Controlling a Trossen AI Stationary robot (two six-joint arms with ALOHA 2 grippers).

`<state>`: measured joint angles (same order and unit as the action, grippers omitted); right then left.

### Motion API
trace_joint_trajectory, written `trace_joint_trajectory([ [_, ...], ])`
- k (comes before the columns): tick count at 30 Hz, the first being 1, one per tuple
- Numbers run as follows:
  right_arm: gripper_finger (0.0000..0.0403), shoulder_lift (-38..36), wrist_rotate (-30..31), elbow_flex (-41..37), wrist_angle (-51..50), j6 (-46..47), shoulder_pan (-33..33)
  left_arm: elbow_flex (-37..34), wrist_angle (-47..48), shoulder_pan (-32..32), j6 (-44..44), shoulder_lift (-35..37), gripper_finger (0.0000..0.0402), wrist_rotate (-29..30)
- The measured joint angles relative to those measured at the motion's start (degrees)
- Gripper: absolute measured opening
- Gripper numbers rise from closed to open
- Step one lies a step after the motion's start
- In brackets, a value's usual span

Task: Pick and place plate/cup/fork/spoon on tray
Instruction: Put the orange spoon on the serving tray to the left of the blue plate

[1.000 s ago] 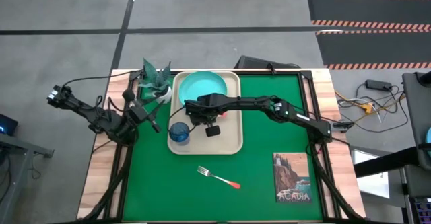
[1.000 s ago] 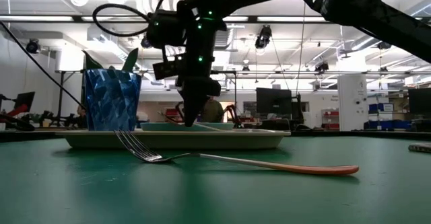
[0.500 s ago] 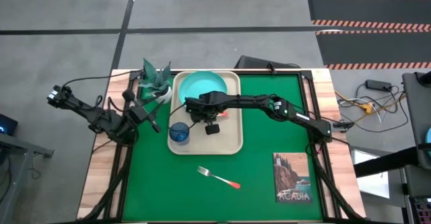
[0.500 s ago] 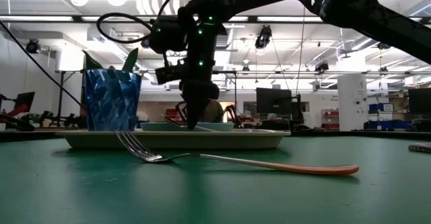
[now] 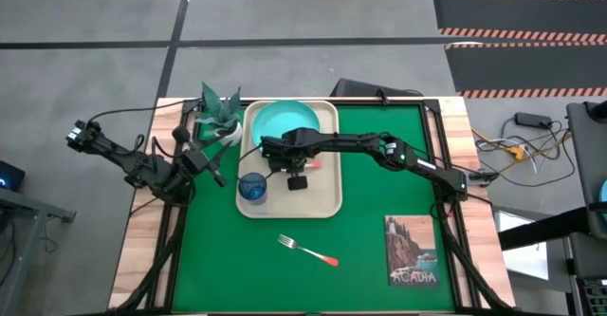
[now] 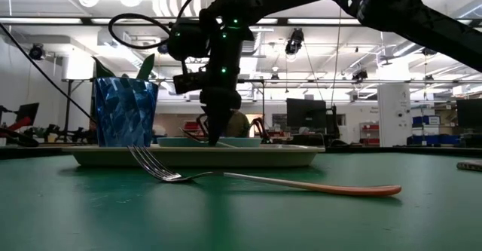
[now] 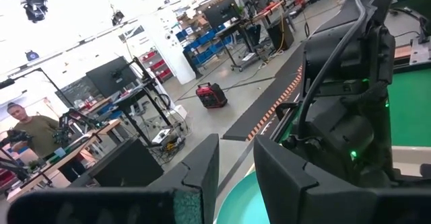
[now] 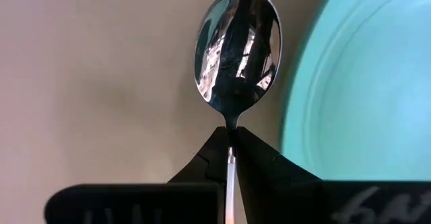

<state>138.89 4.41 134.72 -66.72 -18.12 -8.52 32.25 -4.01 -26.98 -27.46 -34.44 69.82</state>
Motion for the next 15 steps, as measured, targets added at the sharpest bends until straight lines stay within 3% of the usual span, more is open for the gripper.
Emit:
trace_joint_trajectory([
  [15, 0.0009, 0.0, -1.45, -0.21, 0.29, 1.01, -0.69, 0.0, 0.0, 0.0, 0.0, -0.02, 0.008, 0.0],
])
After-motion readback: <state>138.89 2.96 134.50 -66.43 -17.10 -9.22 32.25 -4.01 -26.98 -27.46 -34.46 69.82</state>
